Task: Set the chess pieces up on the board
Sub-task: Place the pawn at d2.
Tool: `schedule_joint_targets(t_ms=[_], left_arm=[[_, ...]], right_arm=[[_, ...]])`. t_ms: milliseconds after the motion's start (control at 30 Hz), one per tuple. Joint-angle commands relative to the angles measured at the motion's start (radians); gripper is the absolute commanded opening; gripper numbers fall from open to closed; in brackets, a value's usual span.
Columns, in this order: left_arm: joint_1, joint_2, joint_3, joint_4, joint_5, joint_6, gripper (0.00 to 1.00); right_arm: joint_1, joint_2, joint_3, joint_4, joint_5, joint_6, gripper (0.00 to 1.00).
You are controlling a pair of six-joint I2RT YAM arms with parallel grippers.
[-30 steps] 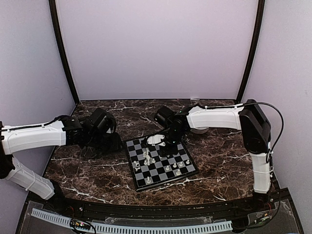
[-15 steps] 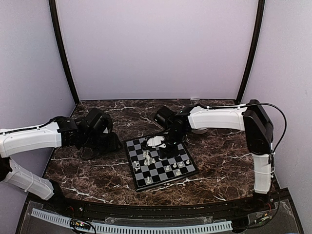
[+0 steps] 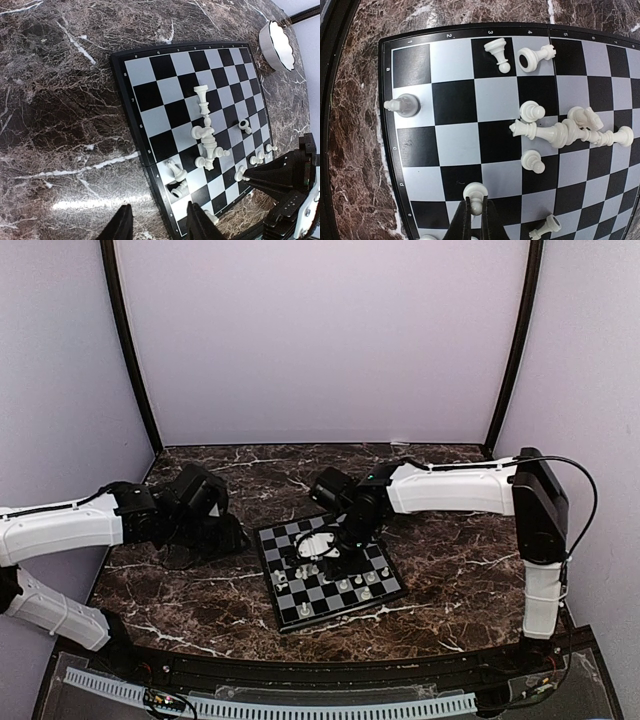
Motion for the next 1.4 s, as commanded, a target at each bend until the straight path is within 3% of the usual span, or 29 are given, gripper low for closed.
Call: schedule_joint_targets(t_ms=[0, 867, 1367], left_arm=[[0.002, -0.047, -0.026, 0.001, 0.004, -0.022, 0.39], [0.003, -0.063, -0.038, -0.003, -0.001, -0.031, 0.39], [0.003, -0.052, -0.037, 0.005, 0.004, -0.022, 0.4]], right_arm=[[0.019, -0.002, -0.016, -0.006, -0.006, -0.013, 0.06], [0.03, 0.034, -0.036, 0.005, 0.02, -0.025, 0.09], [0.034, 0.025, -0.032, 0.005, 0.025, -0.016, 0.24]])
